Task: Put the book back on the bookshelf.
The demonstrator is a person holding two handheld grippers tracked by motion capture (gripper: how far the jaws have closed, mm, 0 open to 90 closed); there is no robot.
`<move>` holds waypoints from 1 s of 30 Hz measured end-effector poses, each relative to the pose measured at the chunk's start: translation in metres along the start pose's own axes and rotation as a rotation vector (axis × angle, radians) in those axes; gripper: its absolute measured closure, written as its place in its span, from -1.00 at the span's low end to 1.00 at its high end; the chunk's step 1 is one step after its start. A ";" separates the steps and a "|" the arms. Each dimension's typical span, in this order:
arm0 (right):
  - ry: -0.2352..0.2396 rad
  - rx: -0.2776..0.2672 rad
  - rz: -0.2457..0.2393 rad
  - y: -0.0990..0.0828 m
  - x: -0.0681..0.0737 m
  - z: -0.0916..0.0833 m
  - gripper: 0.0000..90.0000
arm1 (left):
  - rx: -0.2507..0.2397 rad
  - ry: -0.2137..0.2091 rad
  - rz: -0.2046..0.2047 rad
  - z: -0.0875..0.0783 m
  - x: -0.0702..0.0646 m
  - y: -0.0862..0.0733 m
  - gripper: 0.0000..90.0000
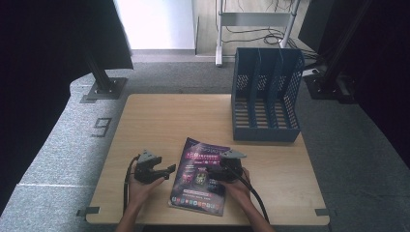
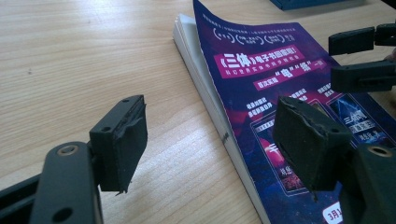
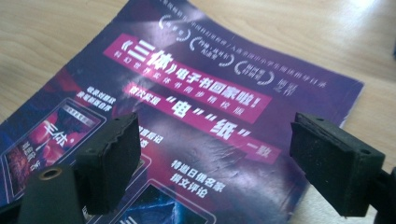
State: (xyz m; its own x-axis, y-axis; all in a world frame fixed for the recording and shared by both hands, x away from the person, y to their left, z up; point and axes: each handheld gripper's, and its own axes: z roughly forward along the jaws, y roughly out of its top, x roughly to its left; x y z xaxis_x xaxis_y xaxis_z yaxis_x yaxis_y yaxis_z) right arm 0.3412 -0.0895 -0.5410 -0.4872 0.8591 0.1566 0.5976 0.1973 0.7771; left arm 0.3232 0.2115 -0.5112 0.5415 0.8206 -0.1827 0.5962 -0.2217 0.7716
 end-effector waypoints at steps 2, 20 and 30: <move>0.002 0.009 -0.003 -0.001 0.001 0.002 -0.64 | 0.006 -0.003 0.007 0.002 -0.002 -0.001 -0.42; -0.065 0.010 -0.099 -0.007 0.015 0.007 -0.49 | 0.033 -0.011 0.031 0.012 -0.012 -0.003 -0.42; -0.090 0.016 -0.086 -0.007 0.010 0.004 -0.47 | 0.030 -0.009 0.026 0.011 -0.010 -0.002 -0.42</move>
State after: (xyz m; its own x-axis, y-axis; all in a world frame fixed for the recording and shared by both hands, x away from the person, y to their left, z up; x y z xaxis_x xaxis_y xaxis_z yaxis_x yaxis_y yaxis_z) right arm 0.3343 -0.0801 -0.5478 -0.4785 0.8775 0.0334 0.5663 0.2792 0.7755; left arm 0.3225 0.1982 -0.5177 0.5623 0.8096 -0.1683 0.5996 -0.2590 0.7573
